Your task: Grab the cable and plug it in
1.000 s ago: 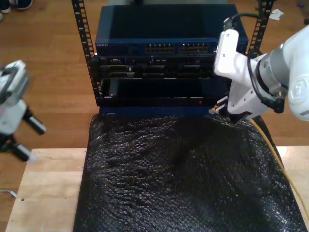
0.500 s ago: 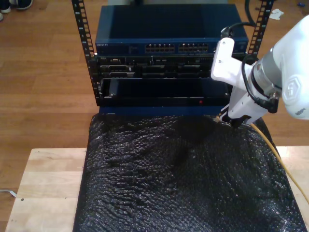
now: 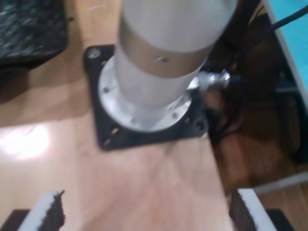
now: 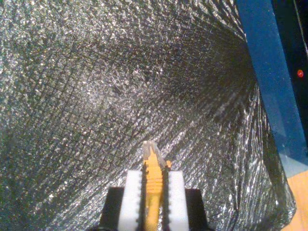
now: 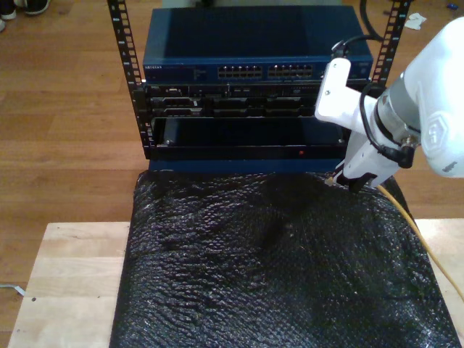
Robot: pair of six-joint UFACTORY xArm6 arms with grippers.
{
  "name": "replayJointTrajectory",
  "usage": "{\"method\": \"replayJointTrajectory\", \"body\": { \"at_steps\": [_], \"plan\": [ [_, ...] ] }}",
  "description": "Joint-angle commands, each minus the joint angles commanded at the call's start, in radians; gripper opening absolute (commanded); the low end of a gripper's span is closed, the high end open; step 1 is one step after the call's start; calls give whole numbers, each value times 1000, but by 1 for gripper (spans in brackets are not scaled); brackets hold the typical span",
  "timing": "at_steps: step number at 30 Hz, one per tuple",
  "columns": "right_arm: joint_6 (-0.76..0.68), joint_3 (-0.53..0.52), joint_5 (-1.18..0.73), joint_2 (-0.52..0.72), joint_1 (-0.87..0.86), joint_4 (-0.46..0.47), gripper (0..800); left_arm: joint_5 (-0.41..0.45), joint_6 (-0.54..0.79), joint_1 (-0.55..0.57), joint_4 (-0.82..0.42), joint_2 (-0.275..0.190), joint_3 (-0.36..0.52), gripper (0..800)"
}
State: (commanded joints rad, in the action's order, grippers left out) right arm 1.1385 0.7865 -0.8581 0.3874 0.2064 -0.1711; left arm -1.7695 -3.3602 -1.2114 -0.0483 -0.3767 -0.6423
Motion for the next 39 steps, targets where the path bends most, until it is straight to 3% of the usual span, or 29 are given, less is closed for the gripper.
{"method": "replayJointTrajectory", "body": {
  "at_steps": [4,10,16,35,39],
  "plan": [
    [0,-3,0,-2,0,0,0,57,12,-6,-3,-43,81,800],
    [0,-6,-2,-2,-2,3,0,120,12,-8,-11,-57,172,800],
    [0,-9,-2,0,-2,3,0,206,15,-9,-23,-112,252,800],
    [2,-20,6,0,2,12,0,514,149,-144,-28,-124,440,800],
    [-2,-11,21,0,6,83,0,545,149,-146,-21,-124,459,800]
  ]
}}
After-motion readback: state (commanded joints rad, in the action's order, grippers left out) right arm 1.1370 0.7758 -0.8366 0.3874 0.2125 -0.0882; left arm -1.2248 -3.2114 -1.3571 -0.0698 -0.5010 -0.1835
